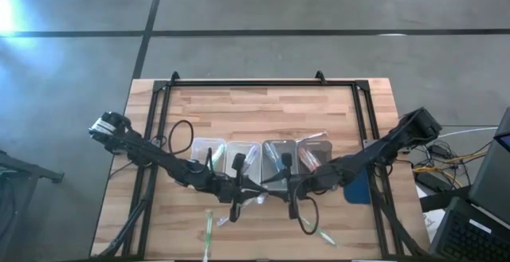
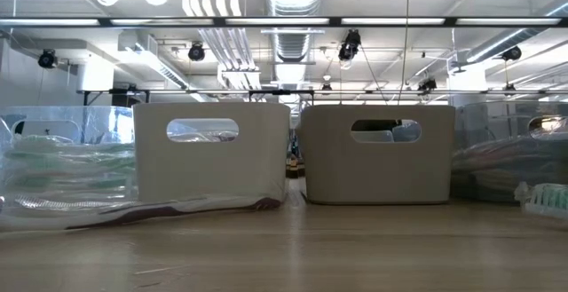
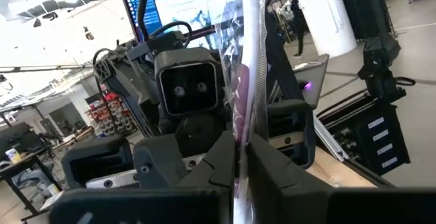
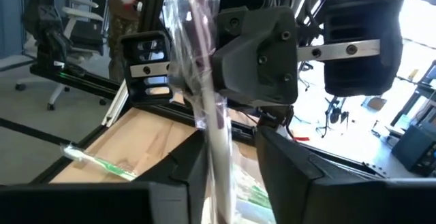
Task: Pick & Place Toothbrushes
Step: Put the purple toothbrush into the white bin
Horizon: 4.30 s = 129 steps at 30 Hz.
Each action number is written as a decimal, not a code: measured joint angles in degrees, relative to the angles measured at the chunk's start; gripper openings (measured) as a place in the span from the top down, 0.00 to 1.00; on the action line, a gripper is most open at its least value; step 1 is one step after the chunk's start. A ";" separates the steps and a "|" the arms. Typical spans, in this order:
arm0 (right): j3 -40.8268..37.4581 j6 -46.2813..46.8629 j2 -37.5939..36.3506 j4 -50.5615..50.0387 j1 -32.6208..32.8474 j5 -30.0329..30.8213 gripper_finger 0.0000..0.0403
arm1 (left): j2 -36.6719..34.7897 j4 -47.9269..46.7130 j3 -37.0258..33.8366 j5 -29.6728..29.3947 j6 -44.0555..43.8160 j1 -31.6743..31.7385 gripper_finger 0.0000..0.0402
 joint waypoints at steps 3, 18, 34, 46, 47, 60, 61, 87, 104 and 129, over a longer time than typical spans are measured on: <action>0.00 1.17 -1.56 -3.01 0.04 0.00 0.67 | -0.02 -0.08 -0.02 -1.44 -0.48 -0.10 0.94; 0.00 12.68 -19.18 -39.35 0.06 0.88 0.49 | -6.87 -42.57 9.87 -21.27 -28.62 1.49 0.94; 0.00 30.50 -41.20 -68.31 -5.35 15.06 0.56 | -6.56 -89.72 34.94 -21.14 -60.42 8.91 0.94; 0.00 25.45 -52.83 -72.57 -13.55 14.92 0.62 | -5.00 -93.94 36.33 -15.31 -73.41 12.26 0.94; 0.00 25.42 -53.10 -72.62 -13.89 14.83 0.62 | -4.27 -94.50 36.33 -14.63 -74.21 12.73 0.94; 0.00 29.84 -53.15 -81.86 -14.58 14.62 0.69 | 4.03 -101.01 36.24 -6.29 -80.03 13.98 0.94; 0.00 30.26 -53.08 -82.12 -14.60 14.62 0.70 | 4.62 -100.96 36.22 -5.71 -80.44 13.90 0.94; 0.00 31.52 -52.84 -84.26 -14.58 14.15 0.85 | 9.05 -97.05 27.13 6.56 -88.92 12.87 0.93; 0.00 31.51 -50.96 -84.52 -14.56 12.86 0.79 | 9.03 -95.40 24.85 9.86 -88.39 16.17 0.93; -0.02 31.41 -49.02 -85.81 -14.58 12.87 0.84 | 9.01 -88.98 20.11 13.47 -86.23 17.29 0.88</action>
